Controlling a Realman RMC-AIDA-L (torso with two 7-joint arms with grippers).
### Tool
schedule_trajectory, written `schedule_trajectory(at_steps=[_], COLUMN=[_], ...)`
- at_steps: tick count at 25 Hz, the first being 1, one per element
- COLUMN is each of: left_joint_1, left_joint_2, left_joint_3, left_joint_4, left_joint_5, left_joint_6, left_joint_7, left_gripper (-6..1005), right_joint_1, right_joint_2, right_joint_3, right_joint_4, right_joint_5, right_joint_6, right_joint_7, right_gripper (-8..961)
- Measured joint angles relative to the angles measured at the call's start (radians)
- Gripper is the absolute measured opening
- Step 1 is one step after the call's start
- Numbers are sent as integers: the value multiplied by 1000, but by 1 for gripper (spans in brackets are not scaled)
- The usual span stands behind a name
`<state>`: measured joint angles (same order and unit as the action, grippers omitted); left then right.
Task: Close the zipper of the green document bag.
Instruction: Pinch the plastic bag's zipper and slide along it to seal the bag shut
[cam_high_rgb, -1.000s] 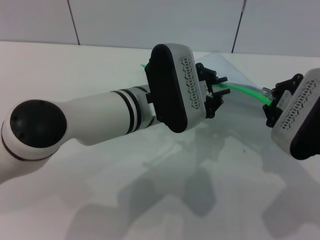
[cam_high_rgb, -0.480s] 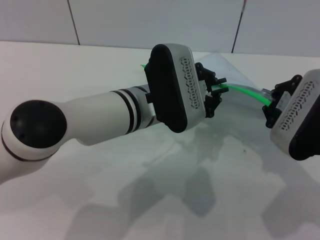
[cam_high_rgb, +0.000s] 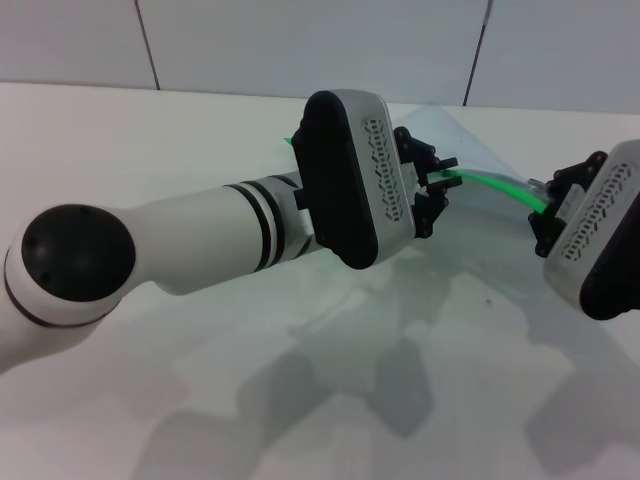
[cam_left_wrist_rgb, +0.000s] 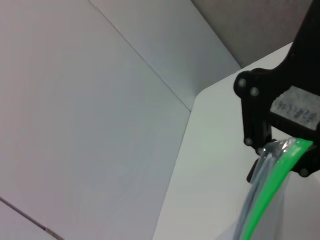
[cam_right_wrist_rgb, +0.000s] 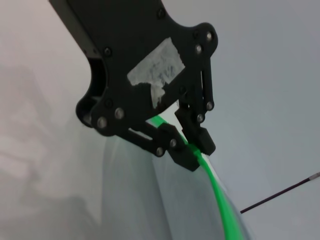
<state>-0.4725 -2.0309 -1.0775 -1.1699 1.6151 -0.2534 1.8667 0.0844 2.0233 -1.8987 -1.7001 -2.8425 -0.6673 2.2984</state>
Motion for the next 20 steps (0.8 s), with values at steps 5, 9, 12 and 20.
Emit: schedule_trajectory(at_steps=[5, 9, 12, 20], left_joint_1=[1, 2, 2, 2], left_joint_2=[0, 0, 0, 0], left_joint_3=[1, 1, 1, 1], left_joint_4=[2, 4, 5, 8], left_joint_5=[0, 0, 0, -1], left_joint_6=[5, 12, 17, 39], left_joint_7=[-3, -4, -6, -8], left_gripper=[97, 86, 81, 81], right_joint_1=[0, 0, 0, 0], right_joint_2=[0, 0, 0, 0], right_joint_3=[-1, -3, -4, -6], right_joint_4=[2, 2, 1, -5], right_joint_5=[0, 0, 0, 0], right_joint_6=[0, 0, 0, 0], right_joint_7=[0, 0, 0, 0], right_gripper=[50, 50, 50, 50])
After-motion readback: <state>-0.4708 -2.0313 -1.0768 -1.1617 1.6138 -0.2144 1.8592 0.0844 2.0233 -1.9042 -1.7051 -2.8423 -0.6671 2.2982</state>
